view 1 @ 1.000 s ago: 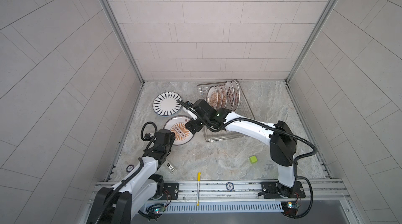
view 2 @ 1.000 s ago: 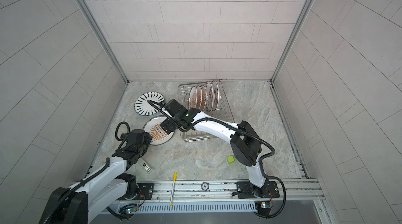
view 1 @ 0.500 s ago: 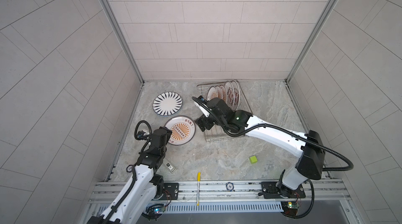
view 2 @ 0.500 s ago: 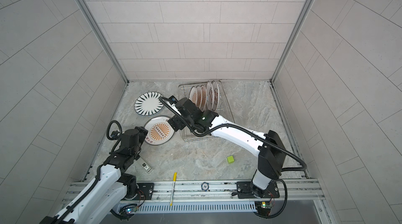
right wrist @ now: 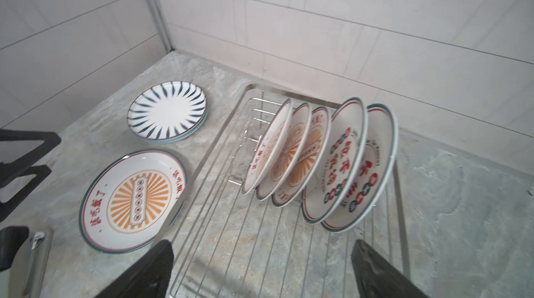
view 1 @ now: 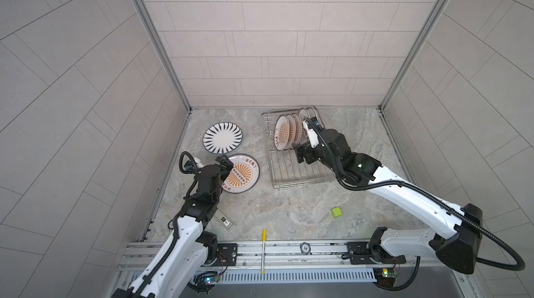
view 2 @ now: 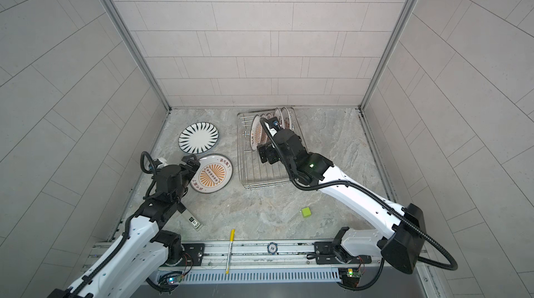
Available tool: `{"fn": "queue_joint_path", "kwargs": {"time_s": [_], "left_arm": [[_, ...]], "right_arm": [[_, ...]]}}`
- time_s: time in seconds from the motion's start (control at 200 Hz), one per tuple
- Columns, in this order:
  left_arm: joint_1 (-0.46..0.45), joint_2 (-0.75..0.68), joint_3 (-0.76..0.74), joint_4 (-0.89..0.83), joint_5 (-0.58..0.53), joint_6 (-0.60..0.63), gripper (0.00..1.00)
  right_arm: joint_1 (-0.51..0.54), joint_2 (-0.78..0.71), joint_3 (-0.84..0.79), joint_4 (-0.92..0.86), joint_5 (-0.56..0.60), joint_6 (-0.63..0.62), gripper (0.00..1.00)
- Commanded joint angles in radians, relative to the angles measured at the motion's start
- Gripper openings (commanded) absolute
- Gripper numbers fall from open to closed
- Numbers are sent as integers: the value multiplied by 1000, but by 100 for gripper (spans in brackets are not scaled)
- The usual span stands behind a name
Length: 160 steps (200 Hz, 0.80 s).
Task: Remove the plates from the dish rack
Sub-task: 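Release the sunburst plate and move the right gripper back to the rack, then grip the red-text plate in the rack with the right gripper and lift it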
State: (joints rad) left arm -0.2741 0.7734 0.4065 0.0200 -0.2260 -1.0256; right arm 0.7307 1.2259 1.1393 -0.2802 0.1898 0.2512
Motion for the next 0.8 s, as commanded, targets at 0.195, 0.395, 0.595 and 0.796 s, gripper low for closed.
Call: {"fn": "queue_joint_path", "kwargs": {"time_s": [0.195,0.395,0.595,0.796], "left_arm": [[-228,297,188,383,113,247,100],[-268,429,196,668,354,341,100],[-328,505,251,697,423,403,100],[-362,524,273,666,380,463,100]], "right_arm": [[-187,-85,-58,-11,10,84,100],[-256,-88,-74,-12,8,109,100],[-276,-33,-37,-14,5,122,96],[-276,117,105,-83,6,128,66]]}}
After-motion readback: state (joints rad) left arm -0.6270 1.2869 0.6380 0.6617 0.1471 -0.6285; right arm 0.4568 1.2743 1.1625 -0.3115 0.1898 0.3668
